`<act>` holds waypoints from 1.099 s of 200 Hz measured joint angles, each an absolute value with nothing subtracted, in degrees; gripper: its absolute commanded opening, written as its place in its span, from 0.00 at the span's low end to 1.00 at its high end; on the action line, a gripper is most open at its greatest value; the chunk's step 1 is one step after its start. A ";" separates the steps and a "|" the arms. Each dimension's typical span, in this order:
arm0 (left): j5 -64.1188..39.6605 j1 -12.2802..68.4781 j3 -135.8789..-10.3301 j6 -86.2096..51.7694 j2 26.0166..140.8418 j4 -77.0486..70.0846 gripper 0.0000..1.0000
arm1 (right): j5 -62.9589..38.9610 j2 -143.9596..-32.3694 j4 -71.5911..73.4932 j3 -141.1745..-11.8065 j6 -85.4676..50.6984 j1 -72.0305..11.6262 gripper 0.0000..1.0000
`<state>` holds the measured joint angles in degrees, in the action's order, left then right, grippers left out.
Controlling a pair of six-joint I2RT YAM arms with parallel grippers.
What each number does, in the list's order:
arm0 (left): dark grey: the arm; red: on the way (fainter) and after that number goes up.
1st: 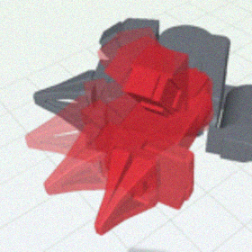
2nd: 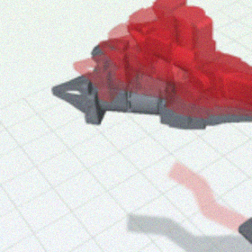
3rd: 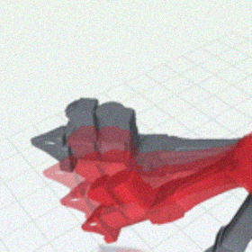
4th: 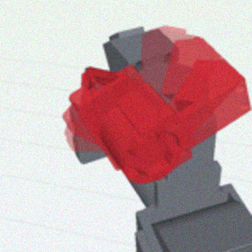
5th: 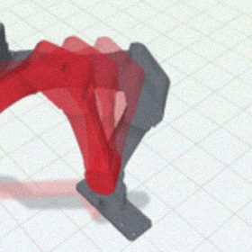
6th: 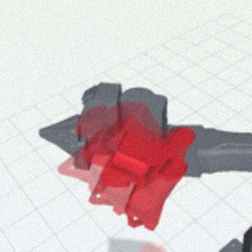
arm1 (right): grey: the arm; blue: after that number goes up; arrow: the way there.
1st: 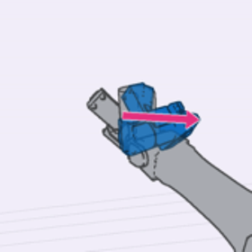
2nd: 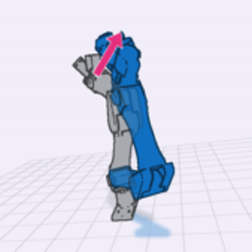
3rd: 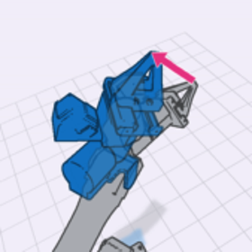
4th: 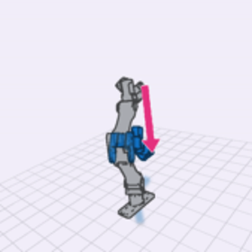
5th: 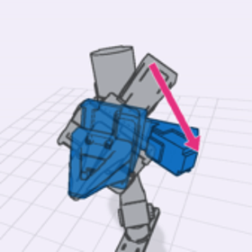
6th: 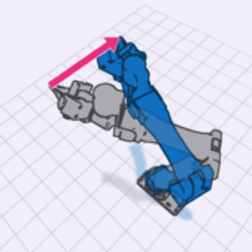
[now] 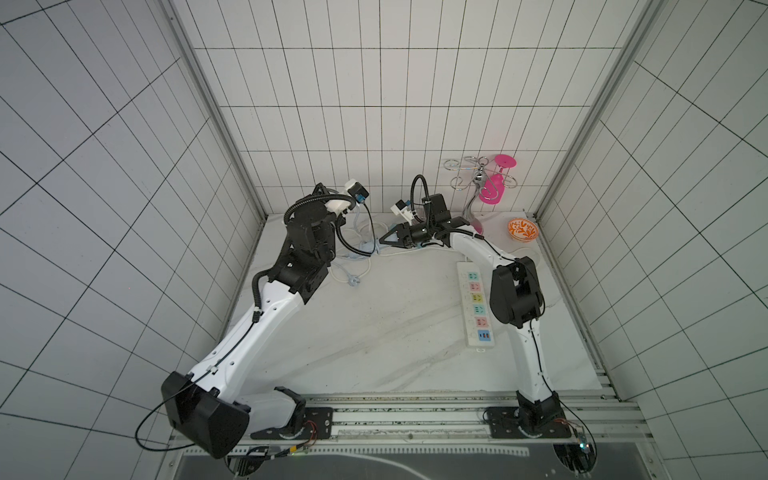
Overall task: Wrap the cord around the power strip
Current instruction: Wrap the power cord around the power strip.
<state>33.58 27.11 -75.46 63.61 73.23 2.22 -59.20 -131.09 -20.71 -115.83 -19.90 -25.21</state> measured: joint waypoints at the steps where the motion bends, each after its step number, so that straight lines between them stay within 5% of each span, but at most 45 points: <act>1: 33.61 27.22 -75.46 63.64 73.23 2.31 0.00 | -58.96 -131.07 -20.88 -115.83 -19.77 -25.21 0.00; 77: 36.58 38.94 -87.22 57.10 73.12 14.52 0.00 | -40.82 -121.78 -24.47 -115.70 -16.69 -25.87 0.00; 127: 40.84 48.07 -84.53 55.72 67.90 17.10 0.00 | -34.94 -112.38 -14.90 -110.37 -21.67 -22.33 0.00; 220: 39.31 49.45 -74.43 44.93 60.93 22.13 0.00 | -33.10 -92.01 5.04 -89.17 -32.67 -13.26 0.00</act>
<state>39.31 49.45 -74.43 44.93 60.93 22.13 -33.10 -92.01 5.04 -89.17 -32.67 -13.26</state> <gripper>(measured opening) 0.064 0.451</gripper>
